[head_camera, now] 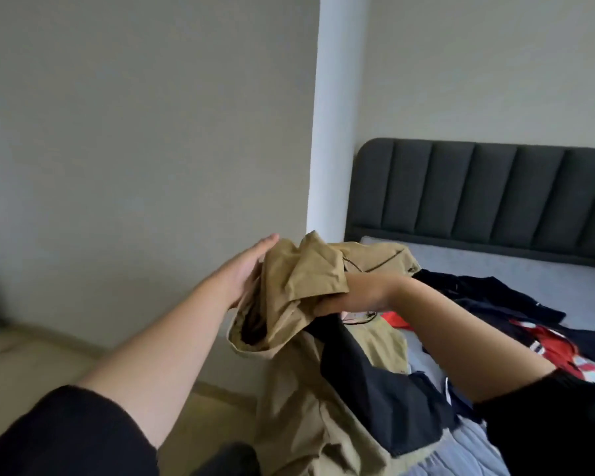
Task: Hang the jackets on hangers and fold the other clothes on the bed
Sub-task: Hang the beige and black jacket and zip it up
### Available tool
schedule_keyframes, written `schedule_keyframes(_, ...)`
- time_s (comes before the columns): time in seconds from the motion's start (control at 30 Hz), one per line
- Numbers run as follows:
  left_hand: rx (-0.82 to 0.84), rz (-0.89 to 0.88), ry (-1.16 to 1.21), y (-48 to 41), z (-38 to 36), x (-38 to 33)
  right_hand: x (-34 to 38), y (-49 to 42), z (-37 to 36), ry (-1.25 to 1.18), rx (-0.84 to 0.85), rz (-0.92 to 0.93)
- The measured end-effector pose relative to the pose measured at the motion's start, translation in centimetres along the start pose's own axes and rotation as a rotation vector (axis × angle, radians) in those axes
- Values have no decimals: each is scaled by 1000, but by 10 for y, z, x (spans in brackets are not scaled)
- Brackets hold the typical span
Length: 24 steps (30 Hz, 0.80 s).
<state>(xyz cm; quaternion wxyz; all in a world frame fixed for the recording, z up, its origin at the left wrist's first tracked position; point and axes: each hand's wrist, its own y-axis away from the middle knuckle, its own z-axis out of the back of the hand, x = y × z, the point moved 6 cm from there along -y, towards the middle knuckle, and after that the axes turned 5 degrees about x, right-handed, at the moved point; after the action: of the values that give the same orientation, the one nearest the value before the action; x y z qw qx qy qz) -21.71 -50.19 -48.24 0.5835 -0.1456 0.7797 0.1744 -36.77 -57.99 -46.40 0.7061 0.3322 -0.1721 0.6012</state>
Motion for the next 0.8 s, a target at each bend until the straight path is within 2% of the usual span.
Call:
schedule_keyframes(0.1, -125, 7, -371, 3, 13, 10, -2, -15, -17, -32, 84, -27)
schedule_keyframes(0.13, -185, 1, -427, 3, 19, 11, -2, -18, -19, -28, 123, -18)
schedule_keyframes(0.2, -318, -45, -389, 3, 36, 8, -2, -20, -15, -31, 125, 14)
schedule_keyframes(0.23, -375, -77, -321, 4, 44, 5, -3, -20, -6, -42, 44, 21)
schedule_keyframes(0.3, -424, -135, -232, 8, 62, -1, -9, -16, 25, -51, -282, 8)
schedule_keyframes(0.37, -344, -164, -245, 7, 68, -4, -18, -7, 55, -23, -673, 20)
schedule_keyframes(0.4, -293, -175, -247, 6, 67, -5, -21, -3, 64, 7, -816, 37)
schedule_keyframes(0.43, -264, -175, -253, 3, 66, -6, -23, -3, 69, 47, -889, 52)
schedule_keyframes(0.47, -264, -164, -279, 0, 65, -7, -25, -7, 71, 90, -882, 58)
schedule_keyframes(0.53, -224, -162, -366, -5, 56, -14, -27, -26, 65, 144, -712, 51)
schedule_keyframes(0.67, 61, -167, -609, -6, 27, -29, -18, -51, 58, 114, -449, 93)
schedule_keyframes(0.73, 55, -180, -737, -7, 22, -38, -19, -58, 51, -127, -209, 93)
schedule_keyframes(0.8, -54, -225, -846, -8, 24, -48, -21, -60, 35, -363, 130, 61)
